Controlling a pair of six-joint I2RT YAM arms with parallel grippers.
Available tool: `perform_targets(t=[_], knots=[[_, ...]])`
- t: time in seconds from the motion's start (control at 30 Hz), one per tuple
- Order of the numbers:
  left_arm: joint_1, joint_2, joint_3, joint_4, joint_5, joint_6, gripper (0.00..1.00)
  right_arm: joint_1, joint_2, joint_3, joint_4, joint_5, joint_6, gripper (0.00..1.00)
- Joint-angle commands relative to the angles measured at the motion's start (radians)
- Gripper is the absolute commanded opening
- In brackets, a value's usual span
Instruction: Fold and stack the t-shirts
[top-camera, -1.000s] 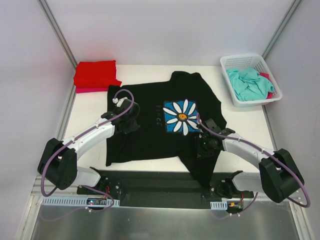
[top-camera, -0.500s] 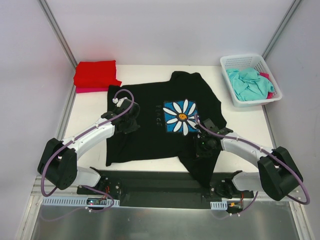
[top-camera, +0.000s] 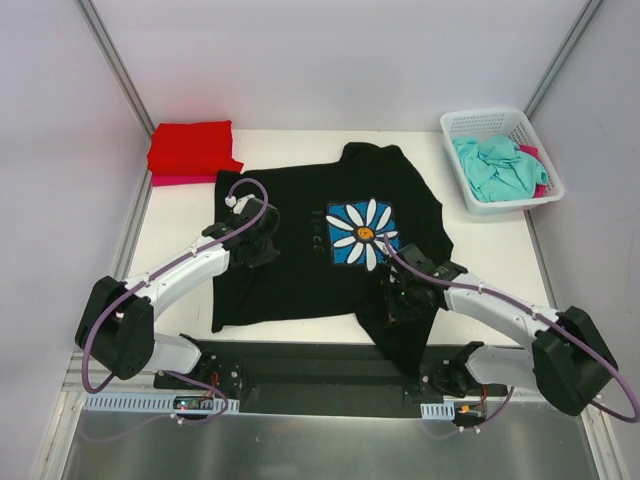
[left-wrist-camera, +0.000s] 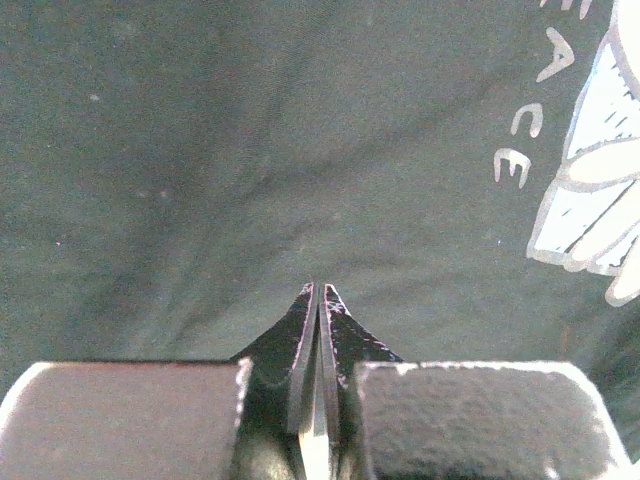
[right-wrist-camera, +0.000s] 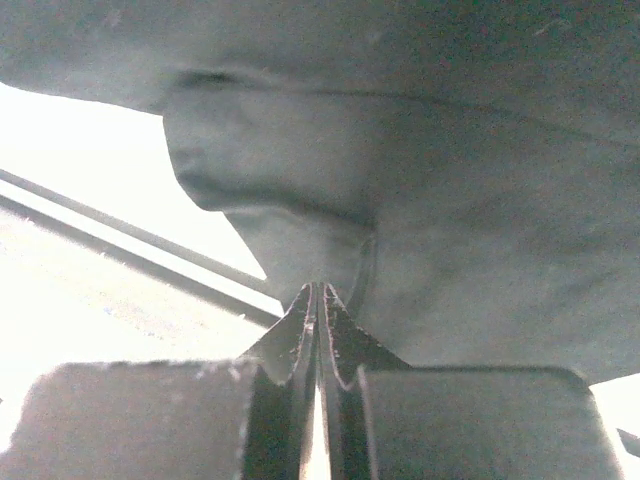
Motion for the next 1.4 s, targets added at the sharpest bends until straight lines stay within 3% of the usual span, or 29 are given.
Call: perform_targets(t=[0.0, 0.33, 0.37, 0.4, 0.47, 0.5, 0.53, 0.77, 1.1, 1.37], knots=[[-0.011, -0.018, 0.032, -0.014, -0.021, -0.008, 0.00, 0.050, -0.112, 0.029, -0.088, 0.014, 0.057, 0.01], [-0.014, -0.014, 0.039, -0.013, -0.021, -0.008, 0.00, 0.169, -0.169, 0.001, -0.109, 0.071, 0.124, 0.01], [-0.014, -0.012, 0.039, -0.013, -0.020, -0.008, 0.00, 0.169, -0.167, 0.001, -0.108, 0.092, 0.121, 0.06], [-0.015, -0.009, 0.040, -0.013, -0.018, -0.007, 0.00, 0.169, -0.167, 0.003, -0.111, 0.104, 0.118, 0.22], [-0.017, -0.008, 0.040, -0.013, -0.017, -0.007, 0.00, 0.165, -0.160, 0.014, -0.108, 0.132, 0.112, 0.34], [-0.018, -0.008, 0.040, -0.013, -0.018, -0.007, 0.00, 0.163, -0.151, 0.020, -0.108, 0.138, 0.109, 0.47], [-0.018, -0.011, 0.040, -0.013, -0.020, -0.007, 0.00, 0.162, -0.141, 0.026, -0.108, 0.143, 0.103, 0.48], [-0.018, -0.021, 0.037, -0.014, -0.029, -0.001, 0.00, 0.140, -0.052, 0.058, -0.092, 0.198, 0.052, 0.47], [-0.018, -0.015, 0.045, -0.016, -0.032, 0.004, 0.00, 0.113, 0.026, 0.084, -0.045, 0.215, 0.003, 0.33], [-0.018, -0.009, 0.045, -0.016, -0.033, 0.001, 0.00, 0.102, 0.079, 0.081, 0.001, 0.209, -0.015, 0.31]])
